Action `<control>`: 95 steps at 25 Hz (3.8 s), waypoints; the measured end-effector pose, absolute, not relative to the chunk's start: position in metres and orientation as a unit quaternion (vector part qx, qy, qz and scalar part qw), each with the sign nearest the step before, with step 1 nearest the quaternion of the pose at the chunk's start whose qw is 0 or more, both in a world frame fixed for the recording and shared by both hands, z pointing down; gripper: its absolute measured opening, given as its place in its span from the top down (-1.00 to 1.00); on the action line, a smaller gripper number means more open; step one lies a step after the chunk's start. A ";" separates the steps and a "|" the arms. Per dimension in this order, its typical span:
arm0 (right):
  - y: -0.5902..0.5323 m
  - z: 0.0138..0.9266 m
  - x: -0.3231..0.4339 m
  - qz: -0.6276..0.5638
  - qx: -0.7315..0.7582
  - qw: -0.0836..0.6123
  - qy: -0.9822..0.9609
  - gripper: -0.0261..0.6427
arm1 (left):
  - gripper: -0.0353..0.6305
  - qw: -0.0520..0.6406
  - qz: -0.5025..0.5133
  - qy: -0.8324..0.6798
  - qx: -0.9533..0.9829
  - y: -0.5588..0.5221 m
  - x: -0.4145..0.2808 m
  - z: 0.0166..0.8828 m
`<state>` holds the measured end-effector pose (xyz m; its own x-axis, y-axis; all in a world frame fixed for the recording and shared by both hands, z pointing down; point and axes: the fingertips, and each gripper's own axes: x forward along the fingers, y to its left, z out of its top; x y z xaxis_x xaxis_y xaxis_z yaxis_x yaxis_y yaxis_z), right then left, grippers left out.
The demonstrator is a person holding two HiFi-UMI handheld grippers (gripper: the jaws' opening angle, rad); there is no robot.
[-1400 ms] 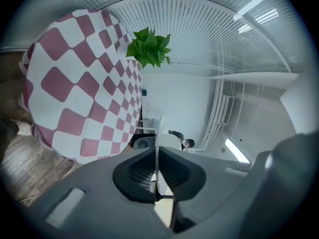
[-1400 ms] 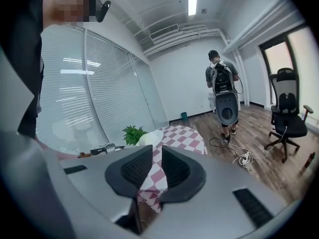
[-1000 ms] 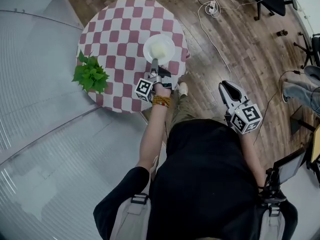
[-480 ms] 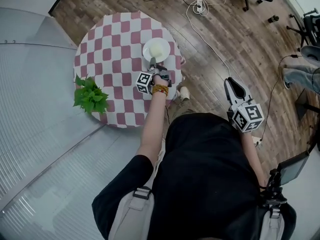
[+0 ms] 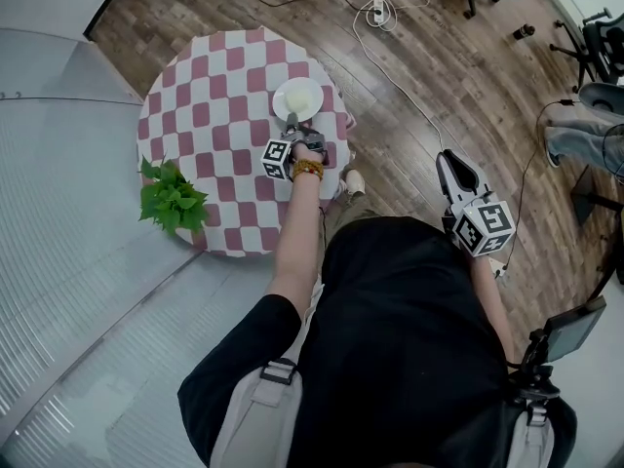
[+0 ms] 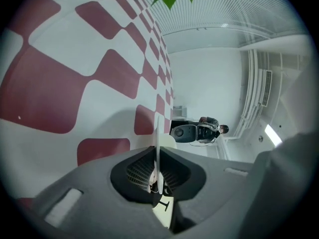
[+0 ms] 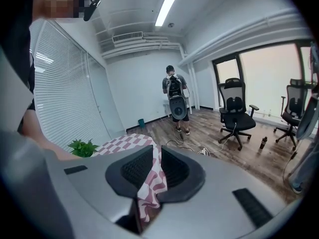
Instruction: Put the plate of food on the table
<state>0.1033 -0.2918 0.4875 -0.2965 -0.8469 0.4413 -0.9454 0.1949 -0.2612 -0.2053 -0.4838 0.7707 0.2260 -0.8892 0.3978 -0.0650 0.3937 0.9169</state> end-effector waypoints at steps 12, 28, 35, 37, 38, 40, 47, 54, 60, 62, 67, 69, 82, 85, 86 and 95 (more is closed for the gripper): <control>-0.298 0.489 0.097 0.240 0.577 0.114 -0.773 0.75 | 0.85 0.654 -0.285 -0.550 0.434 -0.479 -0.207 0.792; -0.310 0.492 0.056 0.241 0.530 0.125 -0.804 0.75 | 0.70 0.718 -0.173 -0.496 0.457 -0.471 -0.189 0.789; -0.311 0.492 0.037 0.235 0.507 0.134 -0.818 0.75 | 0.59 0.741 -0.128 -0.480 0.451 -0.452 -0.183 0.805; -0.313 0.491 0.032 0.232 0.501 0.137 -0.822 0.75 | 0.55 0.747 -0.121 -0.479 0.445 -0.446 -0.181 0.810; -0.314 0.491 0.030 0.231 0.498 0.138 -0.824 0.75 | 0.52 0.749 -0.120 -0.479 0.442 -0.443 -0.181 0.811; -0.315 0.490 0.026 0.229 0.491 0.141 -0.829 0.75 | 0.52 0.750 -0.122 -0.479 0.439 -0.438 -0.182 0.813; -0.318 0.489 0.009 0.224 0.468 0.144 -0.842 0.75 | 0.50 0.752 -0.131 -0.475 0.439 -0.425 -0.194 0.809; -0.315 0.492 -0.014 0.221 0.439 0.143 -0.859 0.75 | 0.50 0.746 -0.139 -0.475 0.447 -0.397 -0.217 0.806; -0.315 0.505 -0.045 0.221 0.393 0.157 -0.879 0.75 | 0.50 0.739 -0.166 -0.482 0.439 -0.361 -0.241 0.805; -0.311 0.509 -0.064 0.224 0.370 0.160 -0.887 0.75 | 0.50 0.733 -0.175 -0.492 0.436 -0.342 -0.260 0.802; -0.305 0.512 -0.095 0.216 0.316 0.184 -0.906 0.75 | 0.50 0.723 -0.189 -0.505 0.432 -0.301 -0.264 0.798; -0.303 0.513 -0.112 0.212 0.289 0.189 -0.914 0.75 | 0.50 0.717 -0.186 -0.514 0.432 -0.283 -0.266 0.797; -0.288 0.499 -0.170 0.187 0.181 0.189 -0.947 0.75 | 0.50 0.655 -0.233 -0.593 0.406 -0.222 -0.310 0.763; -0.281 0.498 -0.177 0.183 0.164 0.187 -0.951 0.75 | 0.50 0.605 -0.191 -0.634 0.443 -0.224 -0.324 0.739; -0.279 0.498 -0.178 0.181 0.159 0.186 -0.952 0.75 | 0.50 0.592 -0.189 -0.641 0.451 -0.226 -0.328 0.729; -0.293 0.489 -0.182 0.178 0.158 0.168 -0.957 0.75 | 0.50 0.562 -0.238 -0.652 0.450 -0.242 -0.343 0.687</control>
